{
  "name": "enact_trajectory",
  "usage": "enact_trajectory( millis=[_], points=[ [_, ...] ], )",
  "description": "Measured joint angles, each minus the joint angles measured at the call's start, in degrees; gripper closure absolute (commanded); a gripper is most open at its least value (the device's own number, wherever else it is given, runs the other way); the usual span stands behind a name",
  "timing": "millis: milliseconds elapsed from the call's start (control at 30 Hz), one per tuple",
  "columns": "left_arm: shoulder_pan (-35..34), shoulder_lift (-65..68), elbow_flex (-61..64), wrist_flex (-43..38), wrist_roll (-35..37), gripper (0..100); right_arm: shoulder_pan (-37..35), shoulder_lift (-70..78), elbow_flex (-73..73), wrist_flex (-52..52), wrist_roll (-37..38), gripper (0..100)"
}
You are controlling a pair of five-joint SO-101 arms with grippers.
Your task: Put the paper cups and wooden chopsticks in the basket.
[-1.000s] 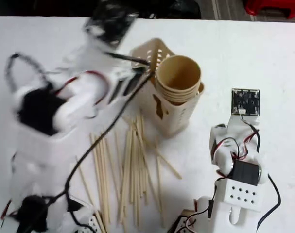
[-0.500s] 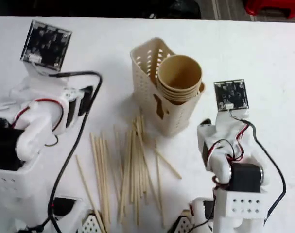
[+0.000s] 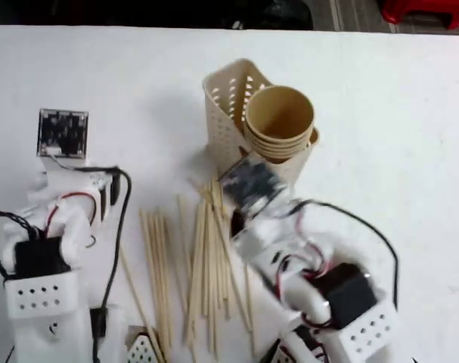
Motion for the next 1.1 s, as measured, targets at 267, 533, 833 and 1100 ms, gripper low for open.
enact_trajectory(
  millis=[267,533,833,1100],
  points=[
    [-0.8,-0.2,14.4,-10.7,0.0,78,2.4,11.3,14.3,-20.6,4.7,98.0],
    [-0.8,-0.2,23.6,-20.5,0.0,78,7.4,22.1,21.1,-36.2,8.1,98.0],
    [-0.8,-0.2,23.8,-21.0,0.0,78,15.5,31.7,21.3,-41.6,13.0,98.0],
    [-0.8,-0.2,24.4,-21.0,0.0,78,22.8,32.4,21.3,-43.7,20.3,98.0]
  ],
)
